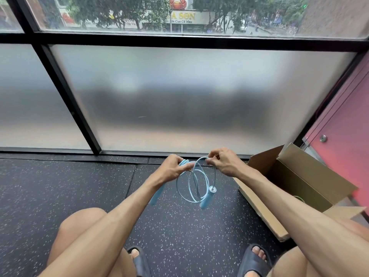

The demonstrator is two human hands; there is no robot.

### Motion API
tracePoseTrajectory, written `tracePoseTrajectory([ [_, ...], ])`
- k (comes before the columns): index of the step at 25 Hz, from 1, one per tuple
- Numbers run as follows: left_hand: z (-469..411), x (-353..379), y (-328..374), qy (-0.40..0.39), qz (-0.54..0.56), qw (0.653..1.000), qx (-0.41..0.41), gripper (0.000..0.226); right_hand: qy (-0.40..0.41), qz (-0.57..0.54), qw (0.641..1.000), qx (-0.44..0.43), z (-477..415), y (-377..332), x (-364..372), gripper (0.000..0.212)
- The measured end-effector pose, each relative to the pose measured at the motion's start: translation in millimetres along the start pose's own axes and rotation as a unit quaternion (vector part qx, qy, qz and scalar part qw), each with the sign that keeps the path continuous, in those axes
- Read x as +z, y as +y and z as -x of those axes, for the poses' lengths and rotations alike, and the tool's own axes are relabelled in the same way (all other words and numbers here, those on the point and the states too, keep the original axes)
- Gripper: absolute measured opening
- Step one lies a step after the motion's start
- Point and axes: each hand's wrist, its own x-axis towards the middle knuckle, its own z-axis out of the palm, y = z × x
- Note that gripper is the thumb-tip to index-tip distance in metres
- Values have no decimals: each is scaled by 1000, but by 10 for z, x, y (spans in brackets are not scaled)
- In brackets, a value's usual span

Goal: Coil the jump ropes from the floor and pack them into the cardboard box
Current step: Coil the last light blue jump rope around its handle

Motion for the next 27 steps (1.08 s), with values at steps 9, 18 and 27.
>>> tracePoseTrajectory([
  [9,60,81,169,-110,142,984,-12,43,29,5,999,-12,25,34,-12,17],
  [18,32,92,226,-32,88,995,-47,31,2,111,993,28,-3,159,72,28],
  [27,-20,-102,184,76,173,978,-89,31,-104,287,949,85,-25,540,193,10],
])
